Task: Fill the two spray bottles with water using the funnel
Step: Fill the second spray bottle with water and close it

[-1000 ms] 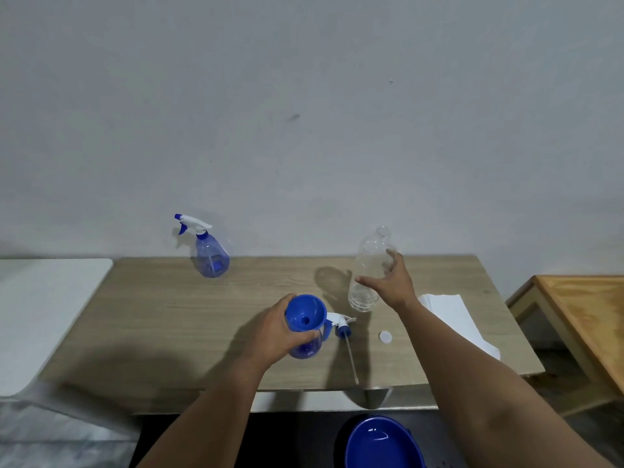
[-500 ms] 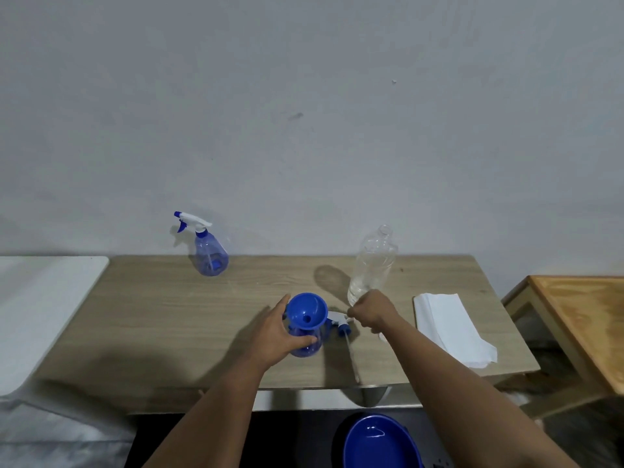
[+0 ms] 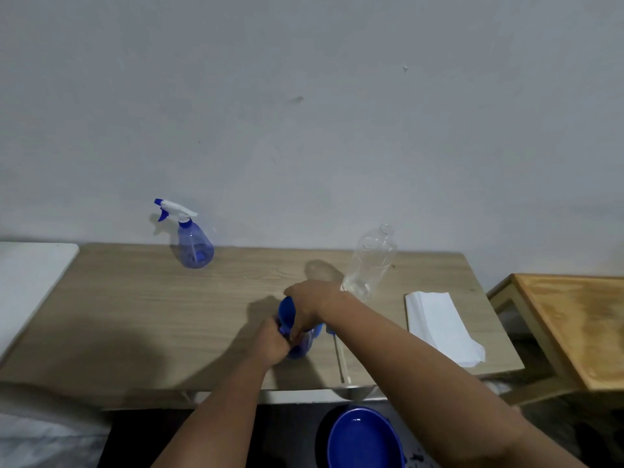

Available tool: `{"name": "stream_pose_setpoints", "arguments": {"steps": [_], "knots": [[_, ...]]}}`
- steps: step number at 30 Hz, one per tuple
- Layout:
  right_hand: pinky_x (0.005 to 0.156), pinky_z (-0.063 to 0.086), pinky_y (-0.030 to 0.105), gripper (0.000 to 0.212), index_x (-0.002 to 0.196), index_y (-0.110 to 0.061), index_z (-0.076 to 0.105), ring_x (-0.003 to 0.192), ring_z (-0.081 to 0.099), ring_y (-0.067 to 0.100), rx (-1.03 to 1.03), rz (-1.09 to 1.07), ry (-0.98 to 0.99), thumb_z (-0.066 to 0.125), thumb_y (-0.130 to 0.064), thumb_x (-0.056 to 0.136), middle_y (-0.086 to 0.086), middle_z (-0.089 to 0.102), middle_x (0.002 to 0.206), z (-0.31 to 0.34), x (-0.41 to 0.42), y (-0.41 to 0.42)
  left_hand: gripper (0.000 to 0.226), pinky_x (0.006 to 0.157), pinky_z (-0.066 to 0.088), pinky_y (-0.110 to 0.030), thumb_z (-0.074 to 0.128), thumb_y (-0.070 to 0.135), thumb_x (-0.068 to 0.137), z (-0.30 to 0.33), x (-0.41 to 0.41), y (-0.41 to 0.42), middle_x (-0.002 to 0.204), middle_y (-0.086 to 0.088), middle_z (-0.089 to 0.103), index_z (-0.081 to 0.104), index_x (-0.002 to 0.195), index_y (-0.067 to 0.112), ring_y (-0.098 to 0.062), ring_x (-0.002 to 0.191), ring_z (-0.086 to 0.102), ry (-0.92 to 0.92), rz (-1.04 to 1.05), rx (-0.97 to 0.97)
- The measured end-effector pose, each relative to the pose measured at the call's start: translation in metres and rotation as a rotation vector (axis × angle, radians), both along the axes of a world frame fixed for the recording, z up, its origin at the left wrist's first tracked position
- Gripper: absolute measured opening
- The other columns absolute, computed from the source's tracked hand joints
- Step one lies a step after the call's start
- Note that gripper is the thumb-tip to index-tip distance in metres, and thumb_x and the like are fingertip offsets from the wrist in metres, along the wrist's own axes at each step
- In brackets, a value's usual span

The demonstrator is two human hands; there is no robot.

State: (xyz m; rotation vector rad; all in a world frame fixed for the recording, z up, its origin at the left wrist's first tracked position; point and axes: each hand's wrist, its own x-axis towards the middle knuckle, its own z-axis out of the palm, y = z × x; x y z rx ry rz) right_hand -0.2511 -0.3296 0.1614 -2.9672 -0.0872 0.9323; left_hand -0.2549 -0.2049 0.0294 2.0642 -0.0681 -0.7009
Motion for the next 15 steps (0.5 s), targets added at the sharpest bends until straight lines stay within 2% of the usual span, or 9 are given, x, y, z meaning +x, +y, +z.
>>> {"name": "stream_pose_setpoints", "arguments": {"steps": [2,4,7,10,13,15], "knots": [[0.08,0.061,0.041,0.075,0.132,-0.016,0.062,0.096,0.065,0.026,-0.029,0.015,-0.032,0.091,-0.042,0.068,0.007,0.069,0.123,-0.003,0.002,0.003,0.027,0.084,0.055,-0.042,0.079,0.007,0.081,-0.003,0.0,-0.001,0.085,-0.002,0.063,0.058,0.095,0.017,-0.023,0.09,0.063,-0.01,0.023,0.02],[0.084,0.06,0.042,0.072,0.129,-0.015,0.061,0.095,0.058,0.025,0.012,-0.042,-0.017,0.09,-0.042,0.069,0.008,0.065,0.122,-0.002,0.005,-0.001,0.026,0.083,0.054,-0.04,0.08,0.006,0.081,-0.002,0.0,-0.002,0.086,0.0,0.067,0.061,0.094,0.019,-0.026,0.094,0.066,0.01,0.014,-0.039],[0.086,0.06,0.04,0.071,0.124,-0.017,0.061,0.098,0.065,0.027,0.09,-0.151,-0.007,0.086,-0.047,0.065,0.005,0.069,0.118,0.011,0.01,-0.016,0.022,0.071,0.054,-0.035,0.085,0.03,0.074,-0.006,0.003,0.002,0.079,0.002,0.075,0.072,0.091,0.023,-0.017,0.08,0.071,-0.043,0.002,-0.04],[0.09,0.059,0.041,0.078,0.122,-0.018,0.058,0.102,0.066,0.025,0.231,-0.347,-0.077,0.081,-0.057,0.058,0.001,0.068,0.113,0.017,0.013,-0.042,0.034,0.075,0.058,-0.045,0.077,0.044,0.064,-0.015,0.013,0.009,0.079,0.001,0.075,0.074,0.089,0.021,-0.017,0.078,0.072,-0.084,-0.048,-0.02],[0.075,0.053,0.033,0.074,0.126,-0.017,0.051,0.098,0.063,0.022,0.394,-0.539,-0.185,0.088,-0.044,0.068,0.001,0.064,0.111,-0.001,0.013,-0.059,0.024,0.086,0.054,-0.038,0.083,0.025,0.071,-0.002,0.014,0.008,0.093,0.004,0.073,0.073,0.093,0.026,-0.013,0.088,0.069,-0.161,-0.095,-0.064],[0.064,0.046,0.027,0.073,0.124,-0.017,0.052,0.094,0.062,0.021,0.469,-0.636,-0.26,0.092,-0.04,0.067,0.001,0.063,0.111,-0.027,0.013,-0.06,0.025,0.088,0.052,-0.033,0.084,0.017,0.073,0.002,0.014,0.009,0.094,0.009,0.072,0.072,0.092,0.03,-0.007,0.088,0.067,-0.17,-0.112,-0.103]]}}
